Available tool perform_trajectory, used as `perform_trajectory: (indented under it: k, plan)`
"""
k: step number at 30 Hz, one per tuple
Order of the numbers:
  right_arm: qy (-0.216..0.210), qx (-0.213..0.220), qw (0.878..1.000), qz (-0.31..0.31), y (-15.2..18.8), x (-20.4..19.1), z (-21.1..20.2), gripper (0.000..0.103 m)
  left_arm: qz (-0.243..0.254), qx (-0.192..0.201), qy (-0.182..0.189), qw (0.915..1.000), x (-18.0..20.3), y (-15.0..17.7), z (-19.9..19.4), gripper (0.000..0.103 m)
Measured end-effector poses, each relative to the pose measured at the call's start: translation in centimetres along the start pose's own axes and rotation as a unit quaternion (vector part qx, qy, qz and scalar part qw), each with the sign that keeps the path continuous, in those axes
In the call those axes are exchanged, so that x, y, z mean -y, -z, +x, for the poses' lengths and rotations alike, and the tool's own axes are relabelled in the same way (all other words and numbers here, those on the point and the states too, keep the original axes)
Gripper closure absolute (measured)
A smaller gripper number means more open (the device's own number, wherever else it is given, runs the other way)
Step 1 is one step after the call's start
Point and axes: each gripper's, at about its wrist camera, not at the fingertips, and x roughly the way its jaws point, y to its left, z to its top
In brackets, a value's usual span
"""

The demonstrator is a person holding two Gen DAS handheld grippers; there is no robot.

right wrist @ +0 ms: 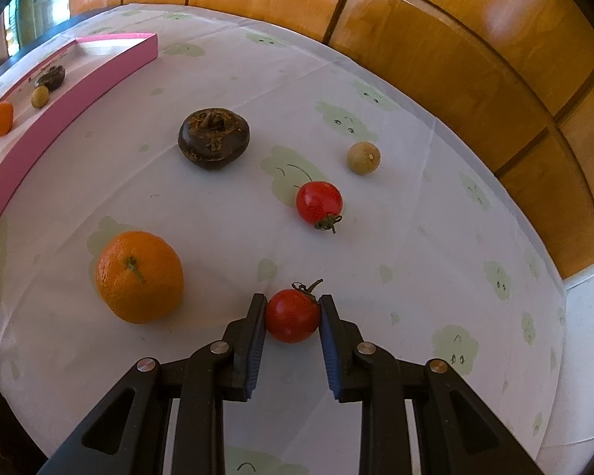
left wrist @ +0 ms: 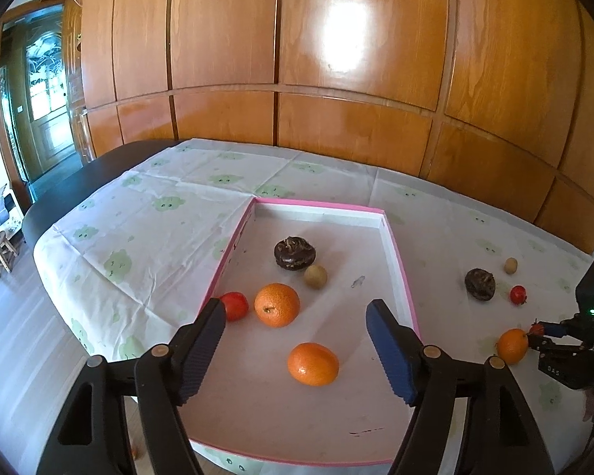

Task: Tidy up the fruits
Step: 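Carry the red tomato into the tray and open the right tool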

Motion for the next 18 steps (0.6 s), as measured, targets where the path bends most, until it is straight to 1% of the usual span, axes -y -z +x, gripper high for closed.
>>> perform_trajectory:
  k: [2, 5, 7, 8, 10, 11, 14, 18]
  plan:
    - [-0.007, -0.003, 1.0, 0.008, -0.2, 0.4, 0.0, 0.077, 0.0, 0.001, 0.002, 1.0, -0.1, 0.0, -0.1, 0.029]
    - [-0.019, -0.008, 0.999, 0.038, -0.6, 1.3, -0.3, 0.077, -0.001, 0.0, 0.0, 1.0, -0.2, 0.0, -0.3, 0.029]
    - [-0.024, 0.005, 0.998, 0.057, -1.2, 1.7, -1.2, 0.077, -0.002, -0.001, -0.001, 1.0, -0.3, 0.0, -0.3, 0.029]
    - [-0.035, 0.015, 0.997, 0.068, -1.5, 1.8, -1.9, 0.077, -0.002, 0.0, -0.002, 1.0, -0.4, 0.0, -0.3, 0.028]
    - [-0.075, 0.038, 0.993, 0.088, -2.7, 1.5, -3.7, 0.077, -0.003, 0.0, -0.006, 1.0, -0.5, 0.1, -0.3, 0.028]
    - [-0.088, 0.044, 0.991, 0.089, -3.1, 1.2, -4.1, 0.077, -0.004, -0.001, -0.006, 1.0, -0.7, 0.2, -0.2, 0.028]
    - [-0.142, 0.067, 0.985, 0.072, -5.2, -1.6, -5.8, 0.077, -0.009, -0.002, -0.008, 0.9999, -1.1, 0.3, -0.1, 0.028]
    - [-0.195, 0.077, 0.977, 0.045, -7.6, -5.6, -6.6, 0.077, -0.015, -0.001, -0.01, 0.9998, -1.7, 0.4, -0.1, 0.028]
